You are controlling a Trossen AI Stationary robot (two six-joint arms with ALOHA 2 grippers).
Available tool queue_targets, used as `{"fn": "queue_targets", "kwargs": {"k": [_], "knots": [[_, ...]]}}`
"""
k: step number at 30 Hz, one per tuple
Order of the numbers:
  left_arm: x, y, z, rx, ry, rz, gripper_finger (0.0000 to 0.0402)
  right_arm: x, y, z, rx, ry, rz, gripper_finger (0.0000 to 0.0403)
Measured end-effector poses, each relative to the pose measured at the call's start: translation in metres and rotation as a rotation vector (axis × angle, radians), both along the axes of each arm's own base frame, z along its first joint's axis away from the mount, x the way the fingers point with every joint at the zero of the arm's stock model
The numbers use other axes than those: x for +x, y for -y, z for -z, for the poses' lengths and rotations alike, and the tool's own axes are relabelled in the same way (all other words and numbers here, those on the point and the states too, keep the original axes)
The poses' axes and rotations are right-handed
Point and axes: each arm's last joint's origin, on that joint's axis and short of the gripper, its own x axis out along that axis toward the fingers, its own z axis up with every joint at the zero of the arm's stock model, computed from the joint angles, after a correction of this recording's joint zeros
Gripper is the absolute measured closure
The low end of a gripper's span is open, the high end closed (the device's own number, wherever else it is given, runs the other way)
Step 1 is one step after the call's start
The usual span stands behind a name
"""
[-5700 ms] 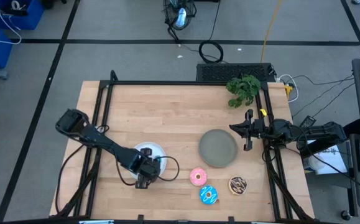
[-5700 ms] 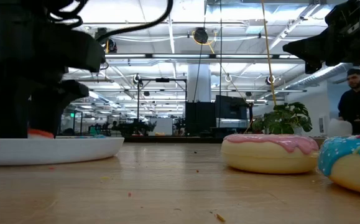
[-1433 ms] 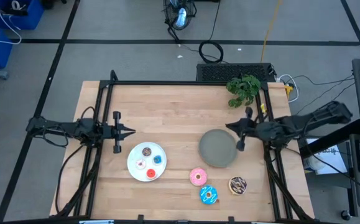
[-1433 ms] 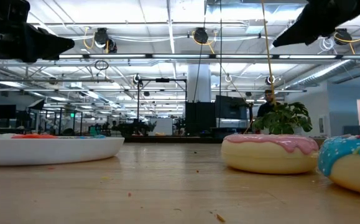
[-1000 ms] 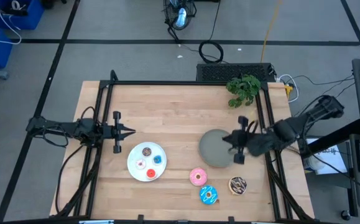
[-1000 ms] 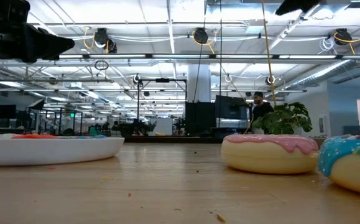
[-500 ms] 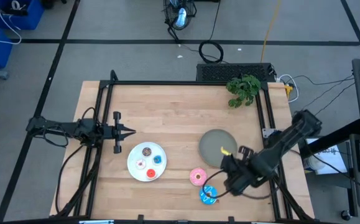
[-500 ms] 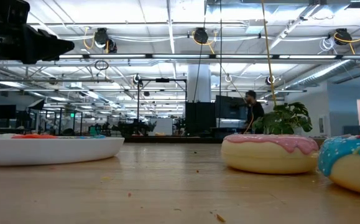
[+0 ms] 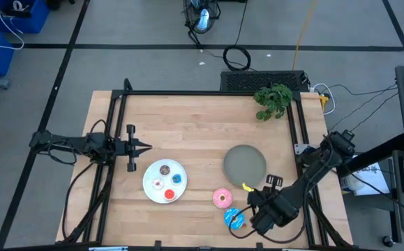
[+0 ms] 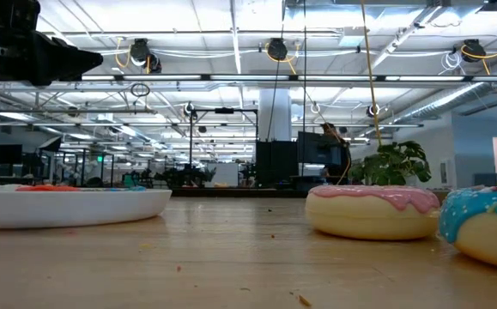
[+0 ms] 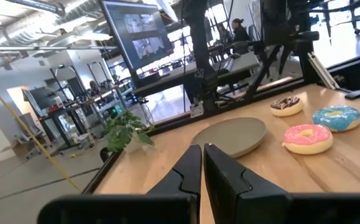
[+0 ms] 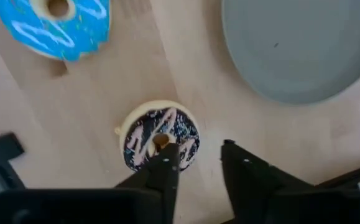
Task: Pick & Place donuts
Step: Put the big black donut on the gray plate
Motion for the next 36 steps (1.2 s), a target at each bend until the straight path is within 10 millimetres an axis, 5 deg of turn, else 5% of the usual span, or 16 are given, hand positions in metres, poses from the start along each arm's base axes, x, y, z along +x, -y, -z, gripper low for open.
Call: {"fn": "queue_targets", "kwargs": {"k": [12,36], "knots": [[0.0,0.0,0.003,-0.006,-0.029,0.001,0.0376,-0.017,0.004,0.052,0.021,-0.09,-0.054,0.019],[0.0,0.0,0.002,-0.018,-0.024,0.002,0.0376,-0.036,0.024,0.119,0.167,-0.07,-0.069,0.0193]]}}
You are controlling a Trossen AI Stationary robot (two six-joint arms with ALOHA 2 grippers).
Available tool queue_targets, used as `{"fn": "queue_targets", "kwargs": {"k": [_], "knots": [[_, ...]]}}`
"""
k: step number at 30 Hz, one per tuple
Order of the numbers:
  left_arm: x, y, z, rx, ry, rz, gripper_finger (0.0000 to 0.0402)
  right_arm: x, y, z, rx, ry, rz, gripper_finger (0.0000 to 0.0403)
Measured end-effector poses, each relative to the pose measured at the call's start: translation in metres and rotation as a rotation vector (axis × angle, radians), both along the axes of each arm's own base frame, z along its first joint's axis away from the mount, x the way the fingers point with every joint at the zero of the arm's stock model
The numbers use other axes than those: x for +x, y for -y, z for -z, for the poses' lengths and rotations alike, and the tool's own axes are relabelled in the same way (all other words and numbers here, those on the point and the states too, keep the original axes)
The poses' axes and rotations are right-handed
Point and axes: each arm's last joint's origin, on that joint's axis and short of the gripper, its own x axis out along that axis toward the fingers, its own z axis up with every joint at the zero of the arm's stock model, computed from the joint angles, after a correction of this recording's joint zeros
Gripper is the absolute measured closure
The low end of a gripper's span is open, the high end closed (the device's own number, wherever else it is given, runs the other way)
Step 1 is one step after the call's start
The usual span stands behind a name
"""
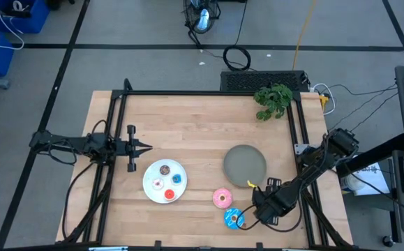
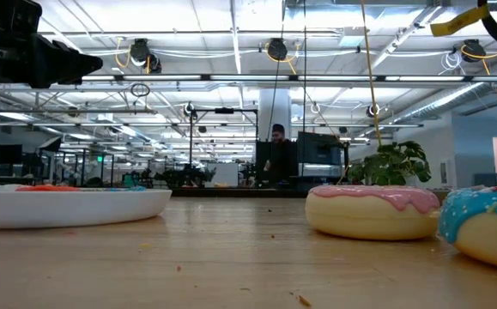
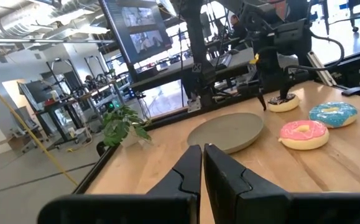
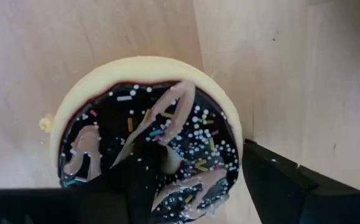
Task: Pick & Place donuts
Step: Put the big black donut on the gray plate
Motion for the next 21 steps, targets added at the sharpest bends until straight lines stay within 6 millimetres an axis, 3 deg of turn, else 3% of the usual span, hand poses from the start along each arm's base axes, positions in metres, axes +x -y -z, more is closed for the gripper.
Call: {"fn": "queue_targets", "kwargs": {"k": [4,13,21], "knots": [[0.0,0.0,0.0,0.0,0.0,0.0,0.0376,0.002,0.001,0.0,0.006,0.003,0.016,0.0227],[0.0,0.0,0.0,-0.004,0.0,0.001,0.0376,0.01,0.011,-0.029,0.107,0.125,0.052,0.0384],[0.0,0.0,0.0,-0.004,0.0,0.002,0.0376,0.008,0.029,-0.061,0.224,0.176,0.131,0.0373]]}}
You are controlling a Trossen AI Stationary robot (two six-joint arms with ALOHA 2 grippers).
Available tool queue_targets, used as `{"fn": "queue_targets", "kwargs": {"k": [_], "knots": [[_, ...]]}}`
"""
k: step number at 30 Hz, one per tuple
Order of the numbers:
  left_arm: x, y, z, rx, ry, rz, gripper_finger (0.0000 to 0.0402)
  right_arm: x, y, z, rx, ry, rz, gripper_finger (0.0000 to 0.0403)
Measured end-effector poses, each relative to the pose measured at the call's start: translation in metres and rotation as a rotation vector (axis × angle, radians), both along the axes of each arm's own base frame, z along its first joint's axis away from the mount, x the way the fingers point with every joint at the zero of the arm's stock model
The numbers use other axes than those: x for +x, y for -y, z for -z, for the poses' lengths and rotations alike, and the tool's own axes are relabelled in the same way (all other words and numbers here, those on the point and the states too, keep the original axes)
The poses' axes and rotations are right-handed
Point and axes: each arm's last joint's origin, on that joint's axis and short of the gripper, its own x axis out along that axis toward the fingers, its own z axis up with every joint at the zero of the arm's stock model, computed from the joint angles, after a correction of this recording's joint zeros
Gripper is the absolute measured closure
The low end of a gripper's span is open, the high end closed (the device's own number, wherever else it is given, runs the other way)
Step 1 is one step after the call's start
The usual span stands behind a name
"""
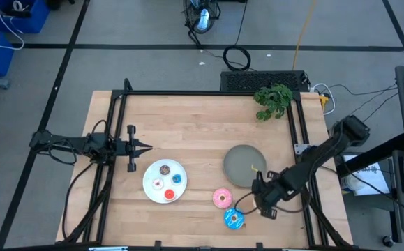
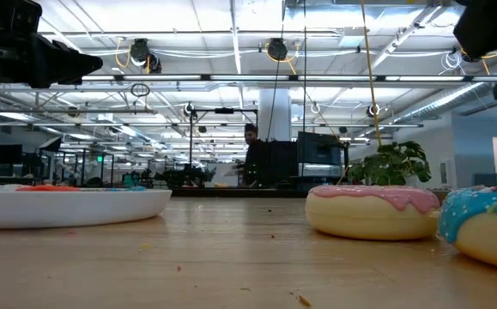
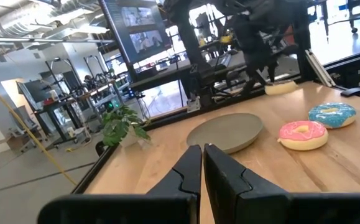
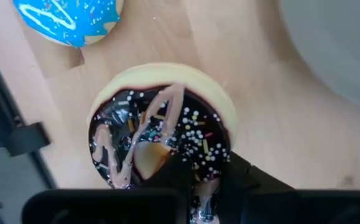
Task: Pick & Place donuts
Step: Put the big black donut on the gray plate
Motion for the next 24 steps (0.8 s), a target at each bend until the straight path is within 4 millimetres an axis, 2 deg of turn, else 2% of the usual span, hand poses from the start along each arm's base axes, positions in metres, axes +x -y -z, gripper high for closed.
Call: {"fn": "queue_targets", "kwargs": {"k": [5,11,17,20,24], "knots": [[0.0,0.0,0.0,0.0,0.0,0.002,0.0376,0.004,0.015,-0.034,0.035,0.039,0.002,0.0394],[0.0,0.0,0.0,0.0,0.0,0.002,0.0376,0.015,0.027,-0.093,-0.05,0.125,-0.022,0.0391],[0.0,0.0,0.0,-0.001,0.0,0.002,0.0376,0.018,0.045,-0.148,-0.137,0.11,0.018,0.0391],[0.0,0.0,0.0,-0.001,0.0,0.002,0.0376,0.02,0.056,-0.165,-0.16,0.067,0.057,0.0391],[0.0,0.0,0.0,-0.002,-0.001,0.001,0.0376,0.024,0.074,-0.173,-0.169,0.04,0.122,0.0391]]}}
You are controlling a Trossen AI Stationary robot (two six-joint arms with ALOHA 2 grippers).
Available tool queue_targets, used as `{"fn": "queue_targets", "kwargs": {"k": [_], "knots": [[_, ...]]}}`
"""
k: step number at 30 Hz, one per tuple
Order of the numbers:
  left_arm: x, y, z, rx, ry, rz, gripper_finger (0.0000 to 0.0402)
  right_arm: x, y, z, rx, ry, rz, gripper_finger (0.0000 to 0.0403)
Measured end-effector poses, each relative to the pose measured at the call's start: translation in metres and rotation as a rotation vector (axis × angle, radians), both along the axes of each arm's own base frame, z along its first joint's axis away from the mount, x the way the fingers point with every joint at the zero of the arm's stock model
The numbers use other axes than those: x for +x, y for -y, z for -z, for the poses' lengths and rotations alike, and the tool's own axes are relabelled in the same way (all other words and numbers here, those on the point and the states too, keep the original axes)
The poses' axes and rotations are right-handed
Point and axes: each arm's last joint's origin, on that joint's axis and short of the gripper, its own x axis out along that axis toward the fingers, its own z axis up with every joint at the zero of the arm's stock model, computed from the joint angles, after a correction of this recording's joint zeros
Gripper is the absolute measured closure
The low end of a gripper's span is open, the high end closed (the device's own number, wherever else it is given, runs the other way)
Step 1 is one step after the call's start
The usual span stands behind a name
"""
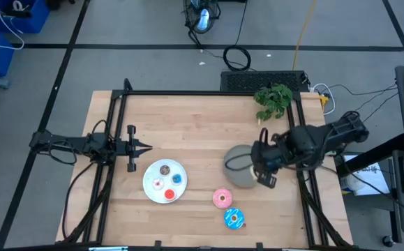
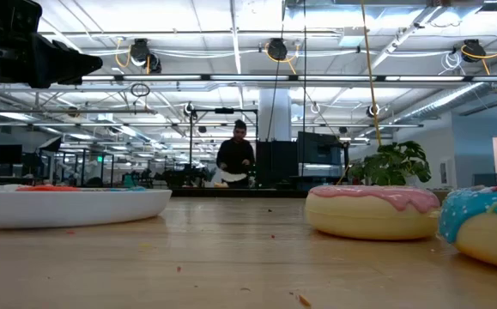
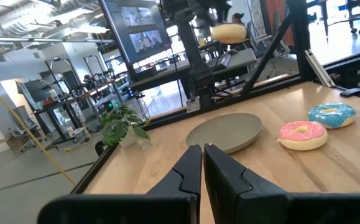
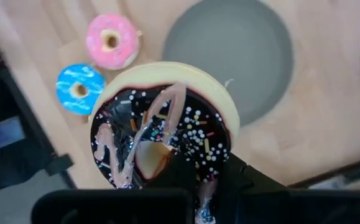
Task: Pick & Place donuts
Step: Put the big black donut on the gray plate
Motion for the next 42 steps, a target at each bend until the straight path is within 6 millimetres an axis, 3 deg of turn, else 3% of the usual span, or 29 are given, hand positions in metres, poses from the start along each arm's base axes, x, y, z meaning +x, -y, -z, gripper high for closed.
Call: {"fn": "queue_targets", "kwargs": {"k": [10,17,29,35,42], "knots": [[0.0,0.0,0.0,0.0,0.0,-0.003,0.0376,0.03,0.051,0.023,-0.033,0.037,0.01,0.0388],[0.0,0.0,0.0,0.024,0.0,-0.004,0.0376,0.046,0.08,0.083,0.02,0.037,-0.058,0.0388],[0.0,0.0,-0.001,0.024,0.013,-0.005,0.0376,0.041,0.107,0.182,0.077,0.004,-0.007,0.0389],[0.0,0.0,-0.003,0.02,0.034,-0.005,0.0376,0.029,0.112,0.202,0.08,-0.039,0.039,0.0389],[0.0,0.0,-0.003,0.018,0.029,-0.012,0.0376,0.029,0.117,0.204,0.034,-0.029,0.069,0.0389]]}}
